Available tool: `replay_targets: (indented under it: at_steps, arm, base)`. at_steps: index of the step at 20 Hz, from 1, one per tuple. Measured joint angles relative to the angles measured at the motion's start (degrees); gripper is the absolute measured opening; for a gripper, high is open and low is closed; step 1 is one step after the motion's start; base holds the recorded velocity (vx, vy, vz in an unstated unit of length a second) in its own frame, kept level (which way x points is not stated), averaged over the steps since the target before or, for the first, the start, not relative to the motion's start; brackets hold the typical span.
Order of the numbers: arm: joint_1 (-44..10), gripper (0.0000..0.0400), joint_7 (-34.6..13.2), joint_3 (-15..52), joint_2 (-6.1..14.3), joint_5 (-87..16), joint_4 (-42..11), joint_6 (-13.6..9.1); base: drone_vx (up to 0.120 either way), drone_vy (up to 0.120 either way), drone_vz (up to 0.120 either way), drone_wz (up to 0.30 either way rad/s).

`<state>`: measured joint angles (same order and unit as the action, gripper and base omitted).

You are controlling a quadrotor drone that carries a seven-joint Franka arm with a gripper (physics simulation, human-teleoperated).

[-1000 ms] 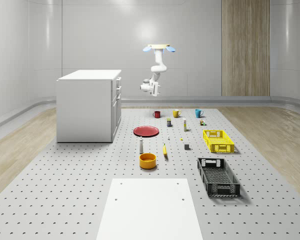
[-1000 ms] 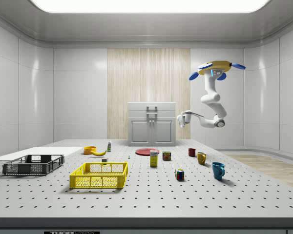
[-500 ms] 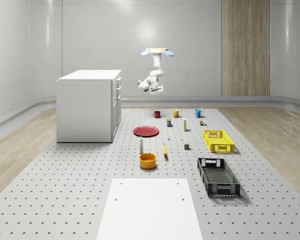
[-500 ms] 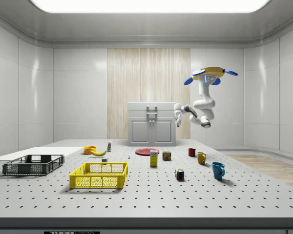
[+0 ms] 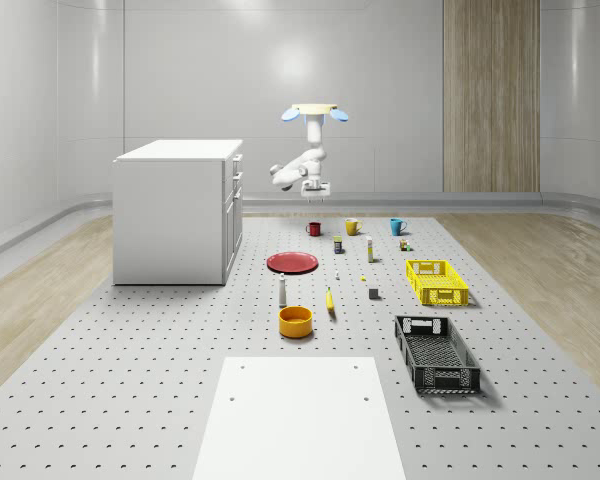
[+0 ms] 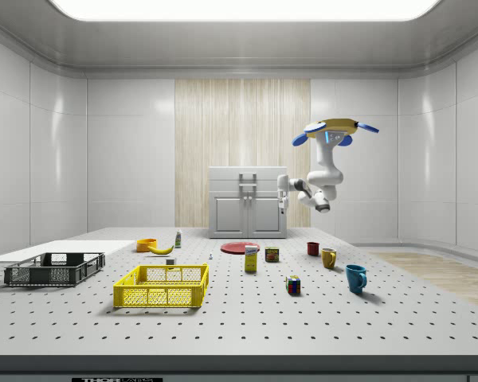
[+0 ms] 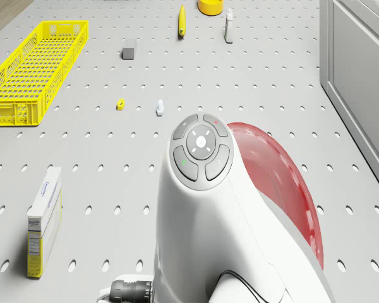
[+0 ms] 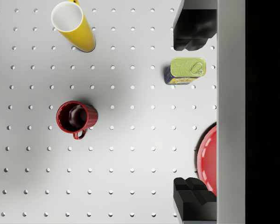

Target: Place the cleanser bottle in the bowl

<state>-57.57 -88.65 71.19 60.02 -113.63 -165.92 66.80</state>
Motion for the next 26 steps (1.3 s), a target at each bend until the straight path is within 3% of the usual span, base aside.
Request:
replay_targets:
  at_steps: [5, 17, 26]
  arm:
    - [-1.68, 0.04, -1.27, 1.01, 1.76, 0.32, 0.01, 0.65]
    - [-3.65, 0.04, -2.96, 2.54, 5.51, 2.04, 0.24, 3.49]
    - [-4.57, 0.04, -3.82, 3.37, 8.07, 3.37, 0.42, 5.79]
  base:
    - [0.12, 0.0, -0.024, 0.0]
    - [0.12, 0.0, -0.09, 0.0]
    - [0.12, -0.027, 0.0, 0.0]
